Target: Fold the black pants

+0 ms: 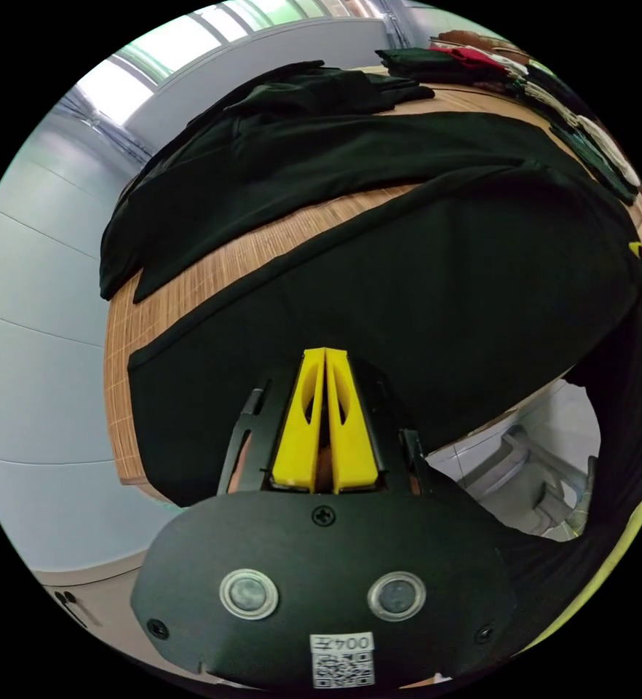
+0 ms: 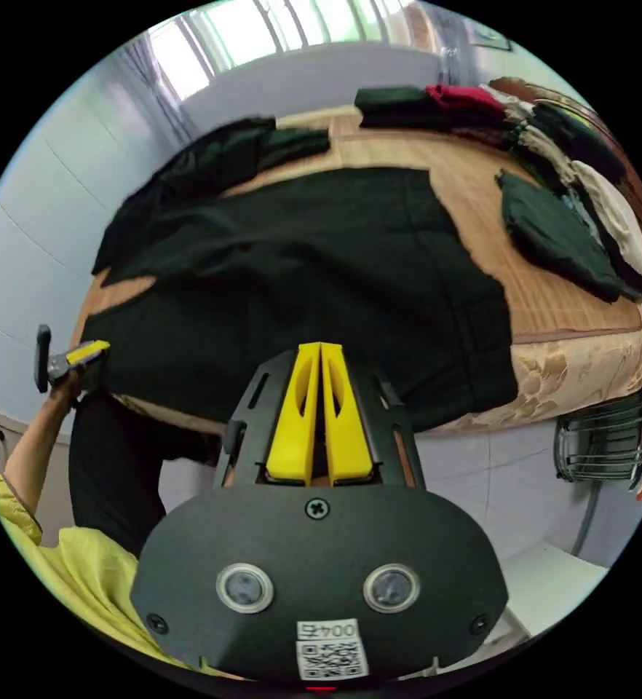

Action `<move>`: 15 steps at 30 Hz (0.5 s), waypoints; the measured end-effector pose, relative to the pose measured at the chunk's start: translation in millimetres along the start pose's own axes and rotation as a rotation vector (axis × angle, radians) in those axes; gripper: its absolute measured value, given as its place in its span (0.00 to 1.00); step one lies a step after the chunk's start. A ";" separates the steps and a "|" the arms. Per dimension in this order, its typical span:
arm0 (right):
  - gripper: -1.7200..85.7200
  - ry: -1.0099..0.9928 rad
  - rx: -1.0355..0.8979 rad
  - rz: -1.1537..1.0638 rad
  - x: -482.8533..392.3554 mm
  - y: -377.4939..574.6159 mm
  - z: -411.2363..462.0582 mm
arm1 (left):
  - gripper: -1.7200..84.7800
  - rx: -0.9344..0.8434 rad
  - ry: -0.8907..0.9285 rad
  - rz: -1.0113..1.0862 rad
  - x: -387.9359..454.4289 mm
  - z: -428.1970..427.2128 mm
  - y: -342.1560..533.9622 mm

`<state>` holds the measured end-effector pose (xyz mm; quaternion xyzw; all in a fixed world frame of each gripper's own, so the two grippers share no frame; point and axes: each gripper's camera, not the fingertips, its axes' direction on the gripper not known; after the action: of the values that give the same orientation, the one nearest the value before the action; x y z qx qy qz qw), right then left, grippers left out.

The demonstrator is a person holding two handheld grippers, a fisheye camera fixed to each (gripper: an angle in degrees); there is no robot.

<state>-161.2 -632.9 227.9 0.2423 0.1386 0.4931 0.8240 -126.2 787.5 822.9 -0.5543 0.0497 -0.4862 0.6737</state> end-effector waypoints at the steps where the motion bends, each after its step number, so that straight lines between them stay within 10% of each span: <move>1: 0.03 -0.010 0.104 0.029 10.5 -0.6 -15.7 | 0.02 -0.004 0.006 0.000 -2.3 0.9 -2.0; 15: 0.17 -0.111 0.011 0.216 150.7 -158.0 -15.7 | 0.02 0.003 0.075 -0.021 -35.7 9.8 -7.0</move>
<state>20.9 -558.8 131.5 0.2872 0.0687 0.5642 0.7710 -143.1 820.3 815.4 -0.5352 0.0683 -0.5136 0.6672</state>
